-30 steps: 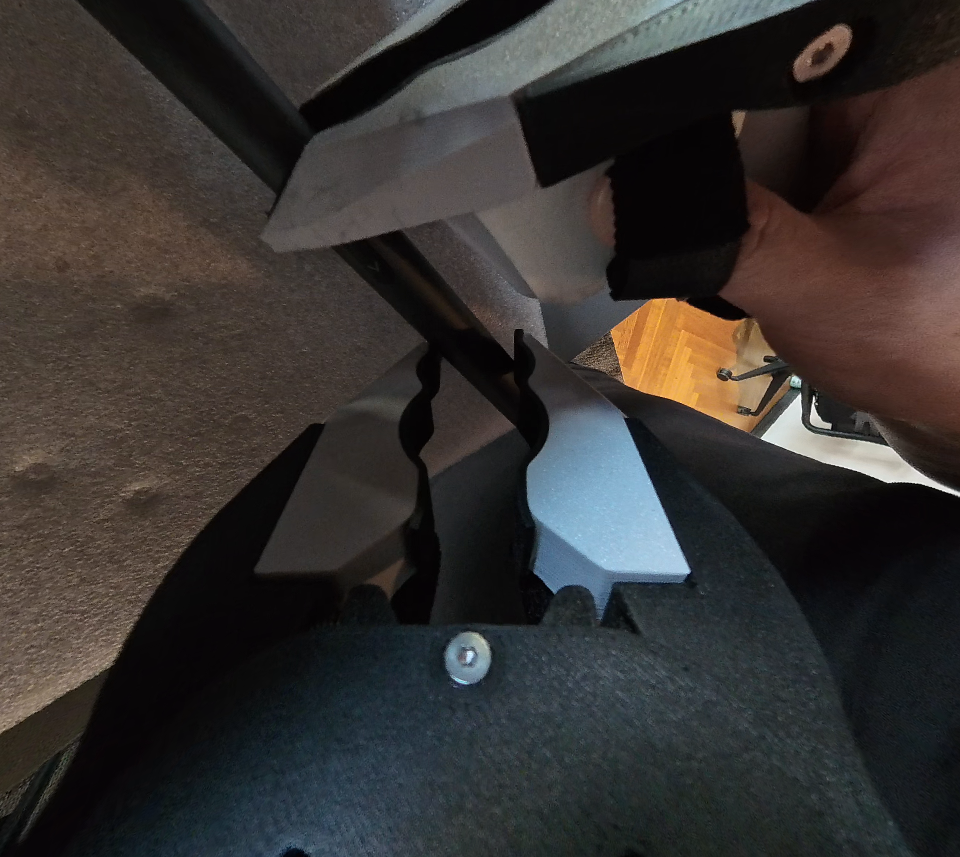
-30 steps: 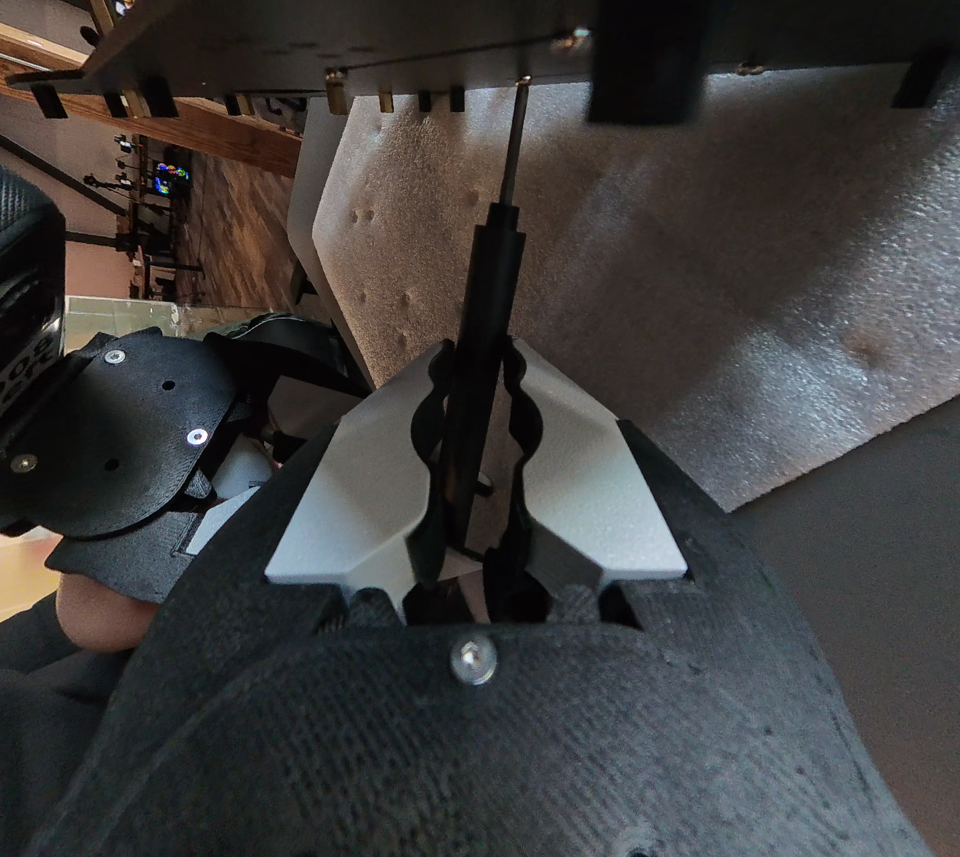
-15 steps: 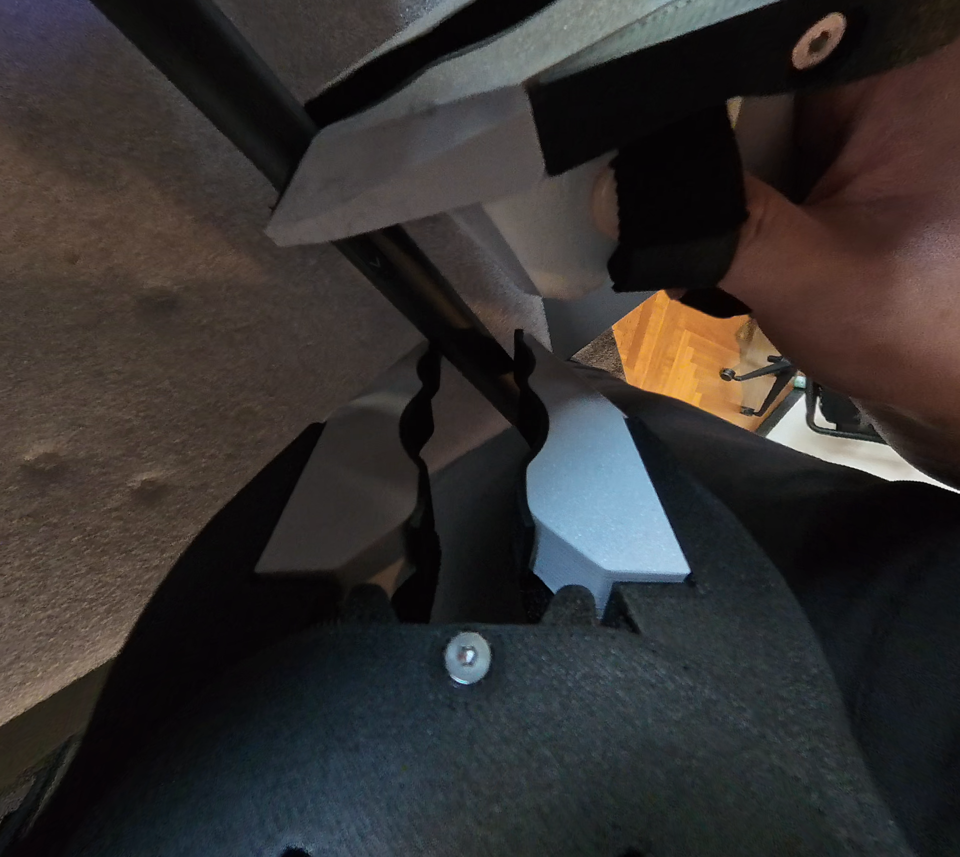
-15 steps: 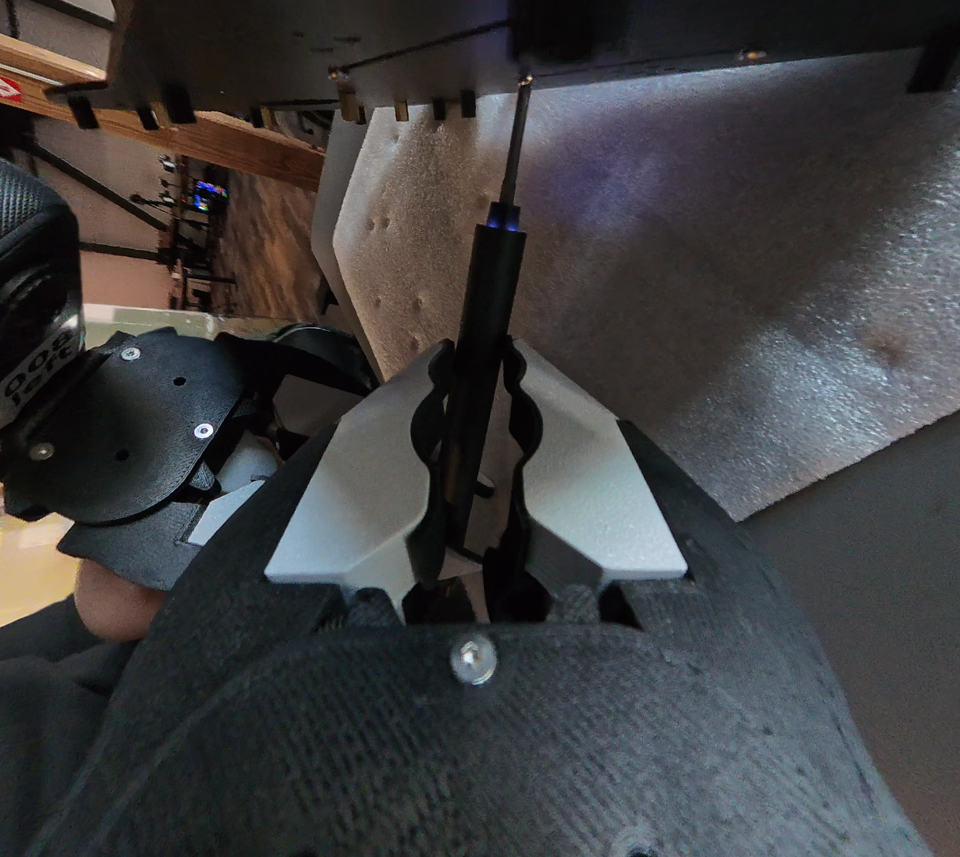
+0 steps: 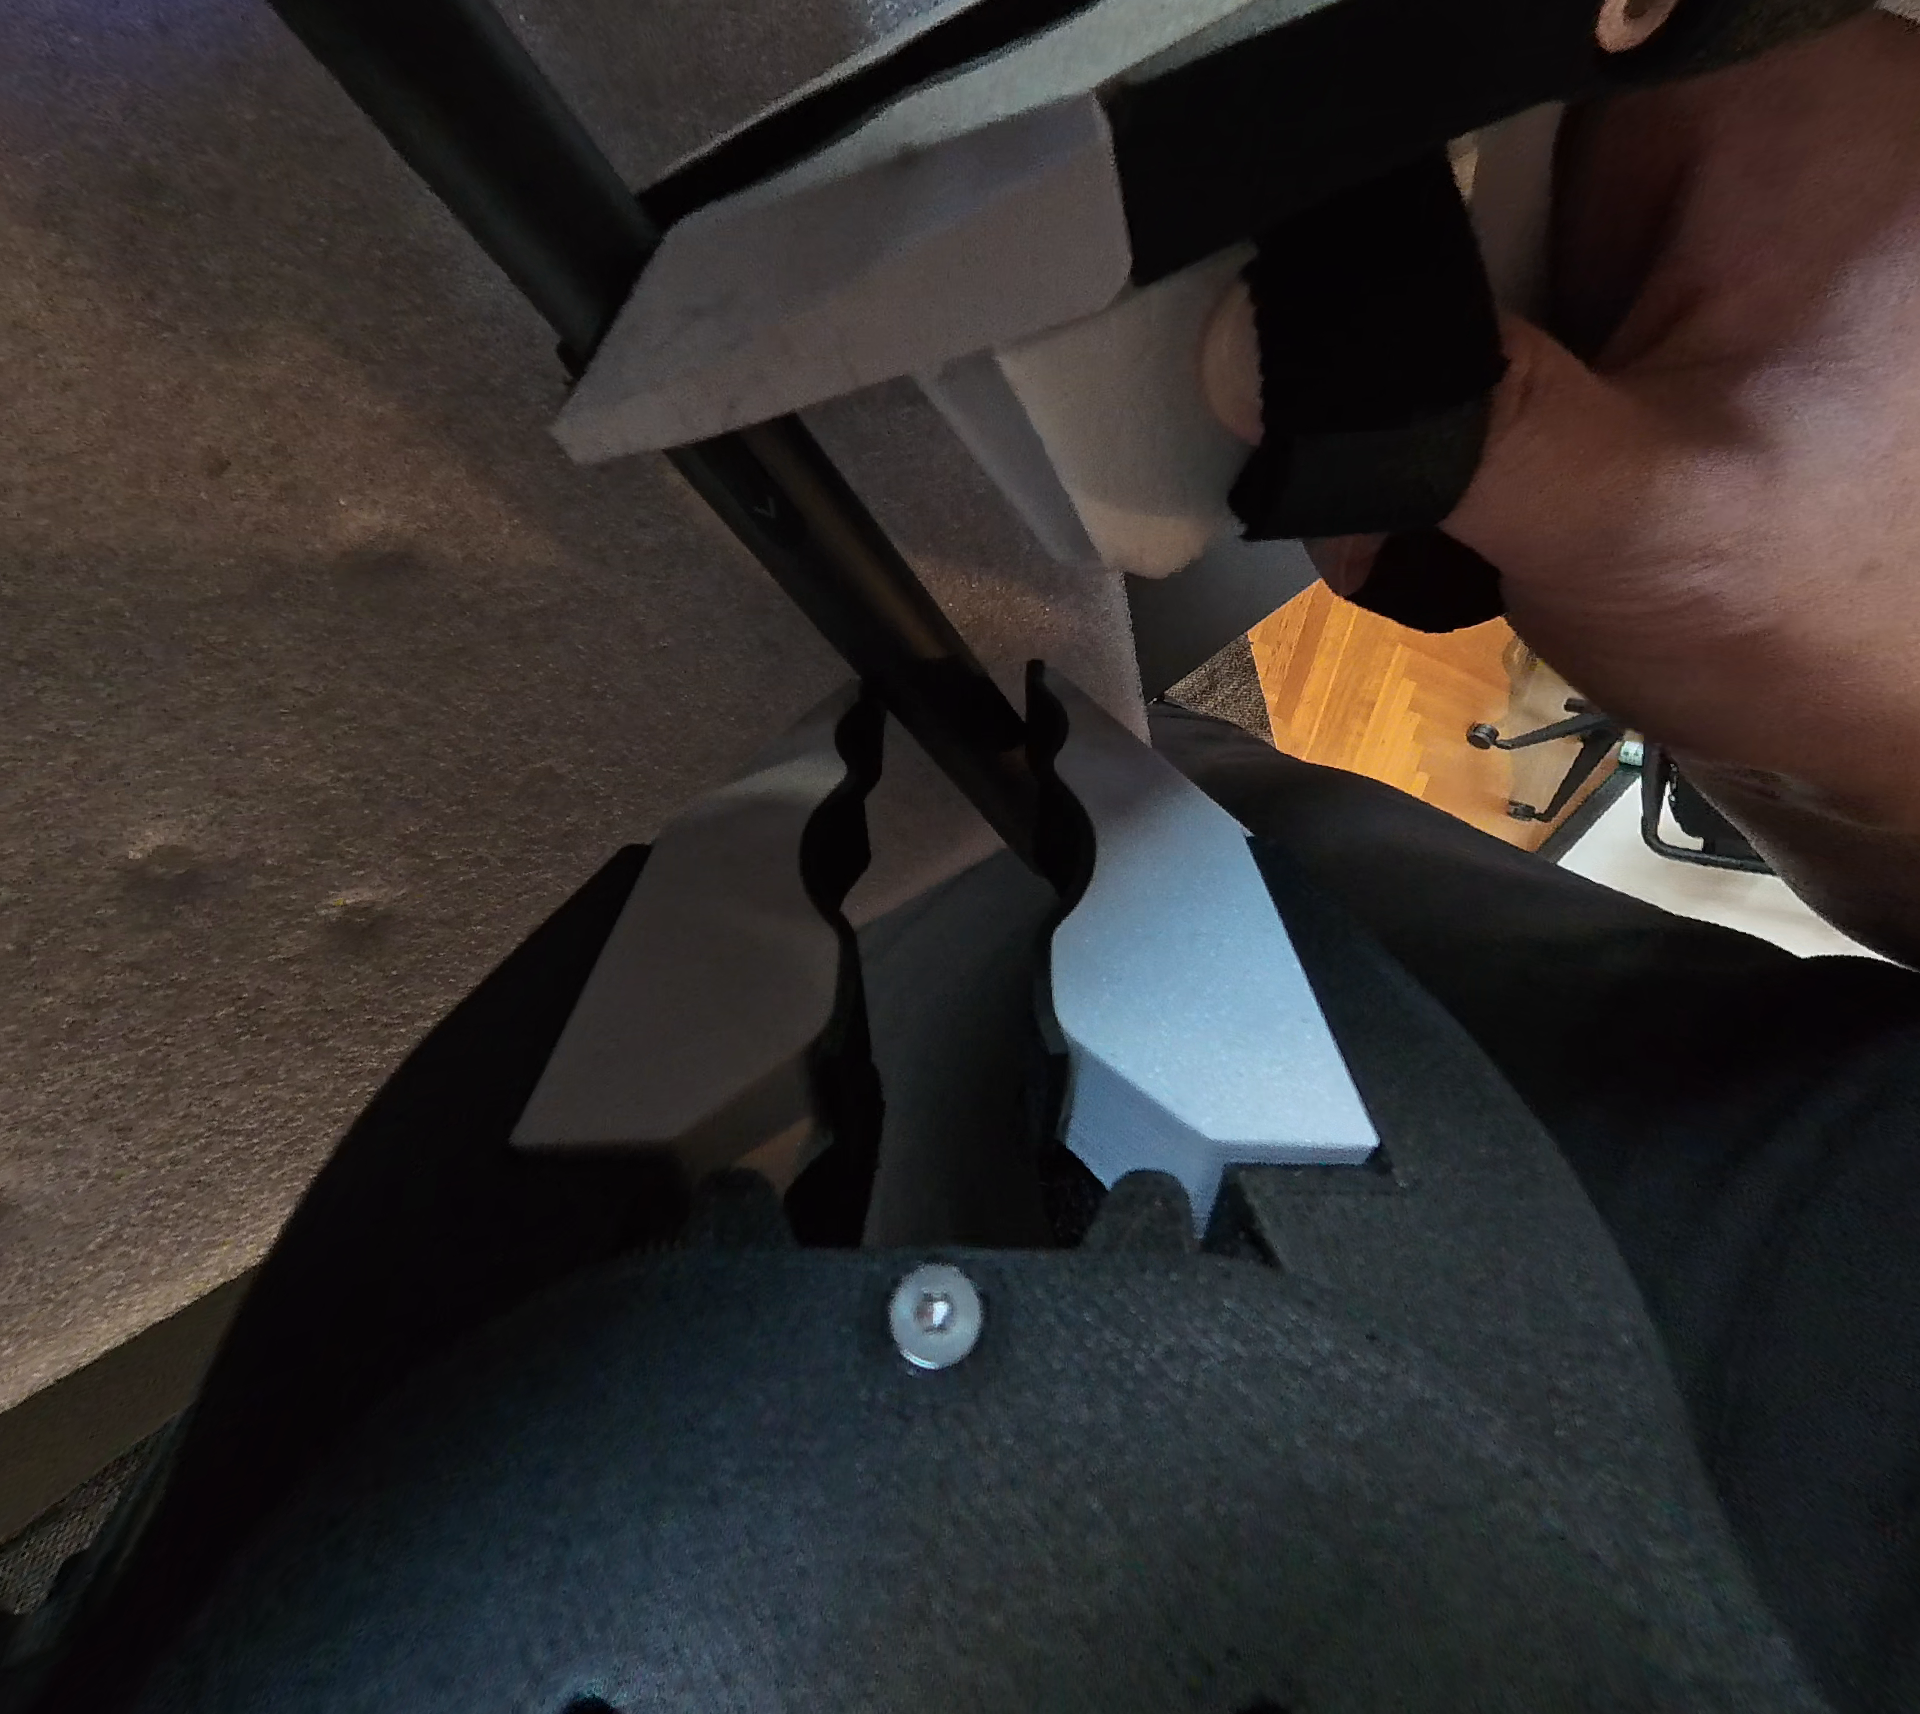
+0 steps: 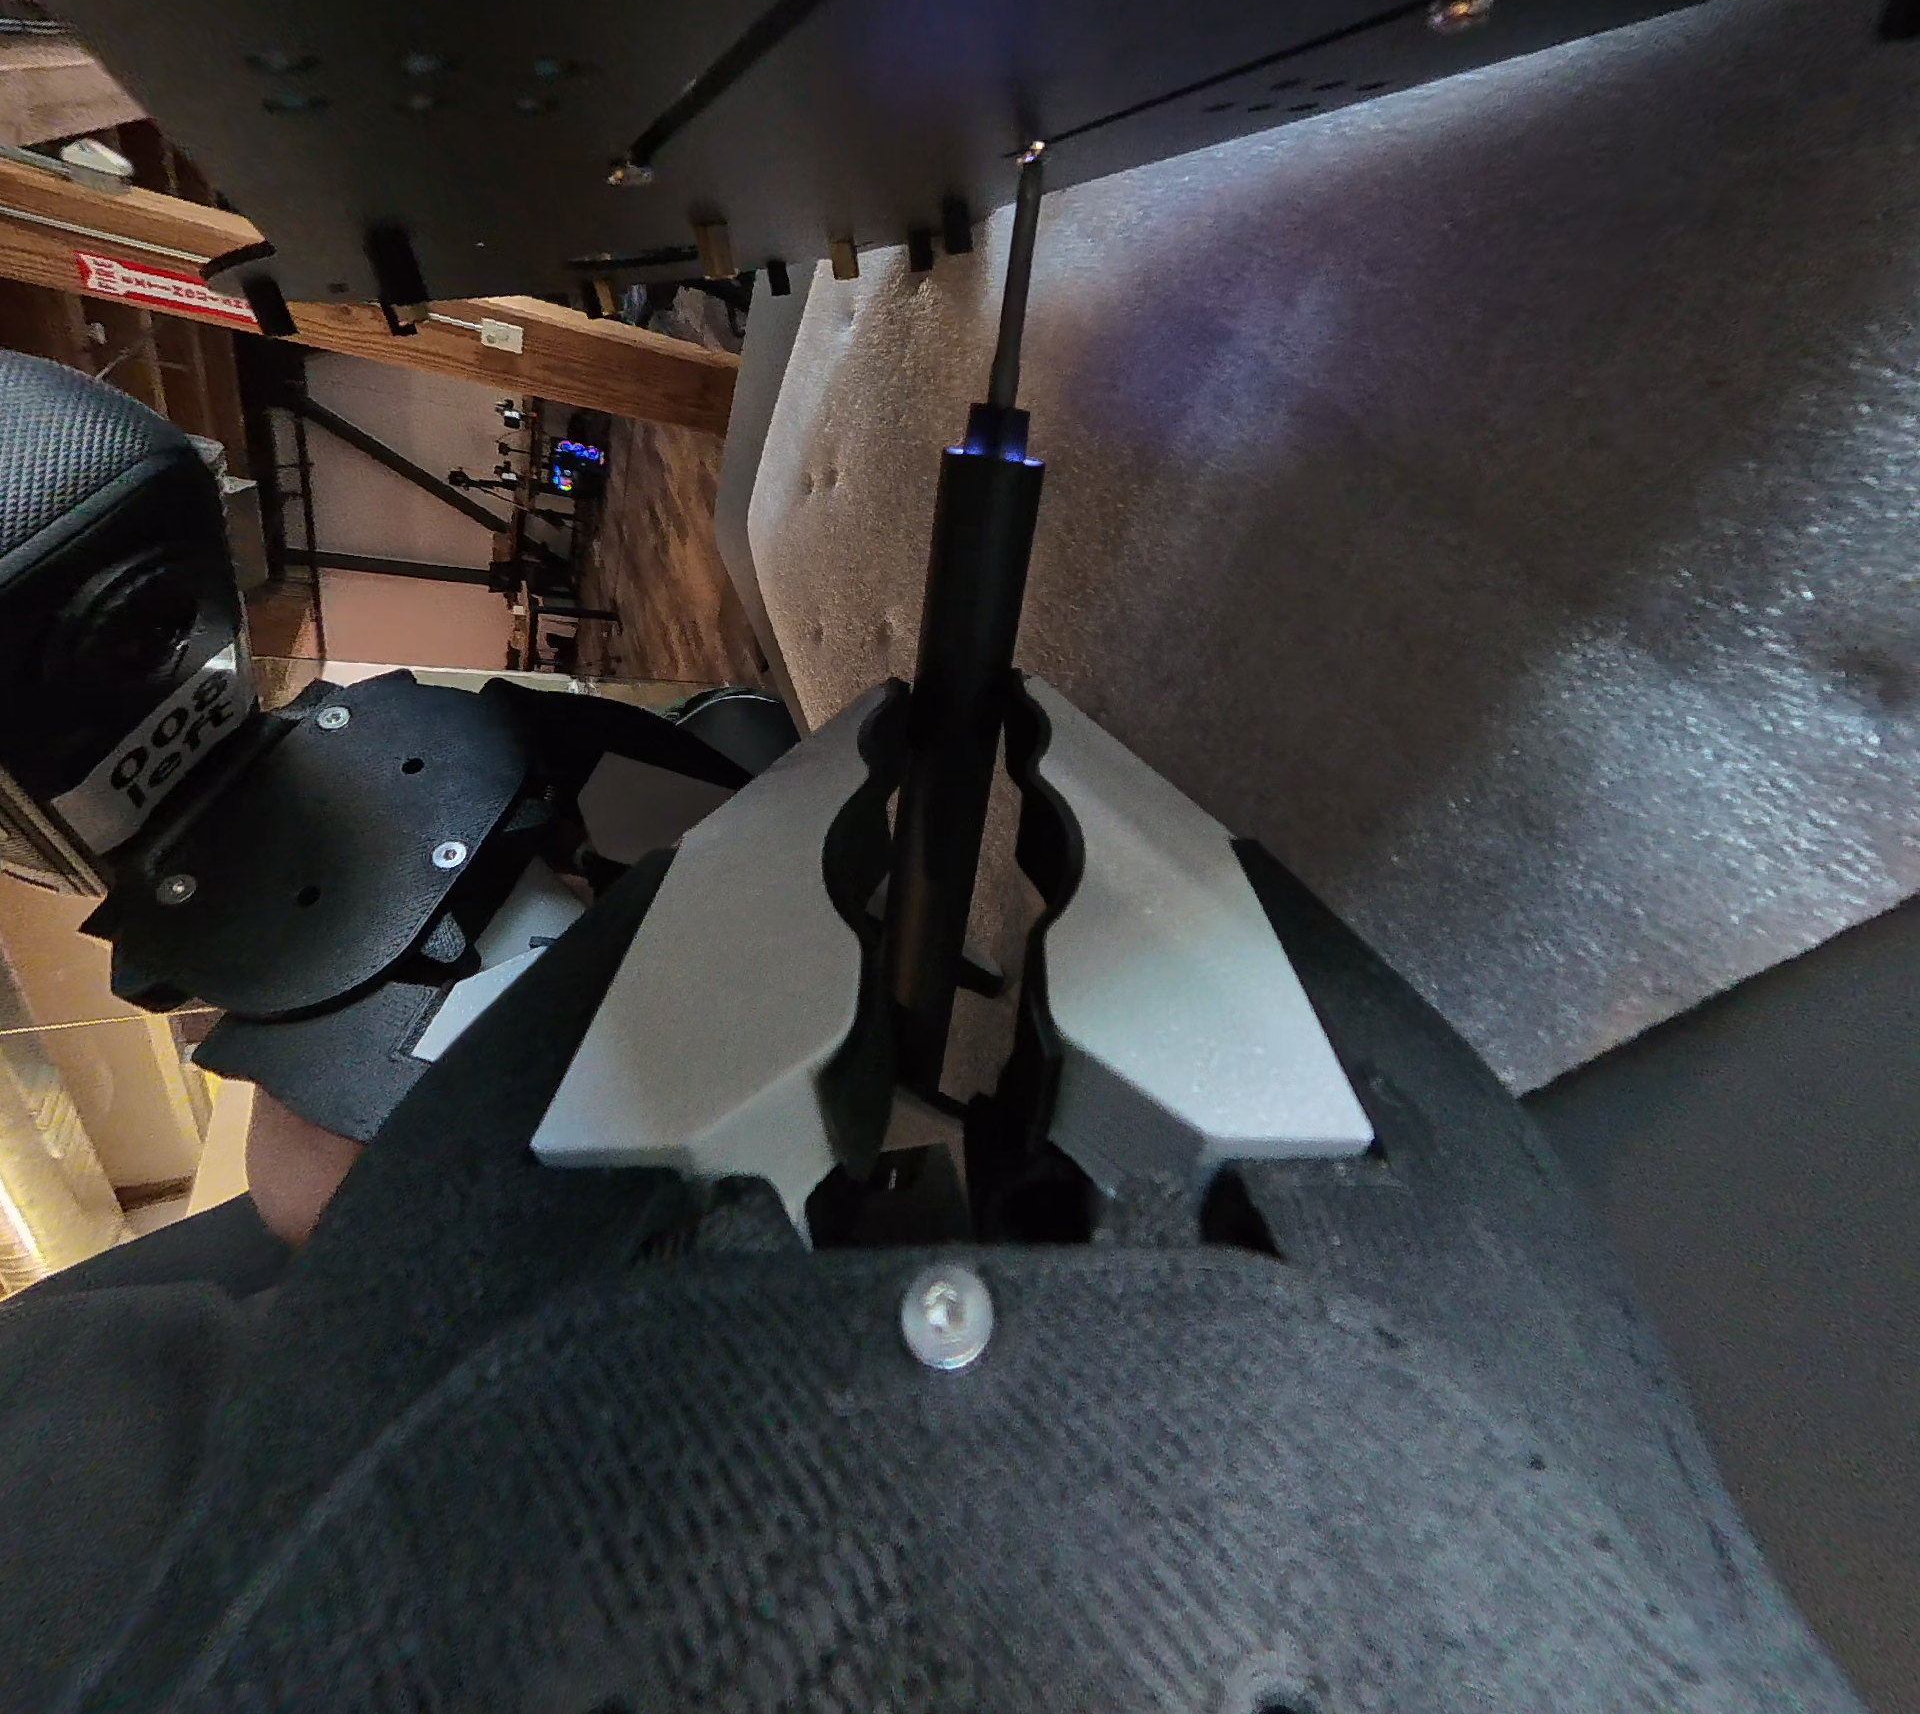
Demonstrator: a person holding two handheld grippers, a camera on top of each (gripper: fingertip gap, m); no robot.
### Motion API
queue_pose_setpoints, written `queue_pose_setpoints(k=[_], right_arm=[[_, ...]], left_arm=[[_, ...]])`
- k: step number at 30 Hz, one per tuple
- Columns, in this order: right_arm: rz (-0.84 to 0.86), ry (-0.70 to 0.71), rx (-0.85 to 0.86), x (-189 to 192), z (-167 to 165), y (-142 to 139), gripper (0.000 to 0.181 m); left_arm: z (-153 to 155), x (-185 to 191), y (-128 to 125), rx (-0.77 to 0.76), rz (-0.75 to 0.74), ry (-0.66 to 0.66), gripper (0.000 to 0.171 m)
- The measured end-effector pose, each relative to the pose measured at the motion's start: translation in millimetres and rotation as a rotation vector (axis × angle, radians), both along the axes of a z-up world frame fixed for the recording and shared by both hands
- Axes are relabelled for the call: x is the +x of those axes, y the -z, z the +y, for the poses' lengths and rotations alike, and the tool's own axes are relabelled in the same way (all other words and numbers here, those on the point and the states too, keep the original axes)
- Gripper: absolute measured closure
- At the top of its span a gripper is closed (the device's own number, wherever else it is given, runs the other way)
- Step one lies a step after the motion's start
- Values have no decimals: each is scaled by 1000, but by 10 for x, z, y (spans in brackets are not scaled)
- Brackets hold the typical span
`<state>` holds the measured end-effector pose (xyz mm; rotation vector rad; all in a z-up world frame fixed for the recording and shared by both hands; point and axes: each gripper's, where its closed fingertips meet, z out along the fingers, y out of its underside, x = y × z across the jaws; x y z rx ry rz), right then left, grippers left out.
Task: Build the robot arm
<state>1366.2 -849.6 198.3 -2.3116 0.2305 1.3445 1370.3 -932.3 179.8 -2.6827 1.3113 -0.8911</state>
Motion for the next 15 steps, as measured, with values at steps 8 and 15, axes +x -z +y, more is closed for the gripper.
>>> queue_pose_setpoints(k=[8,15], right_arm=[[-3,-23,-12,-6,-5,11,163],[44,-16,-7,-13,2,15,163]], left_arm=[[1,-2,2,-1,-3,-2,145],[4,-2,3,-2,-7,-8,146]])
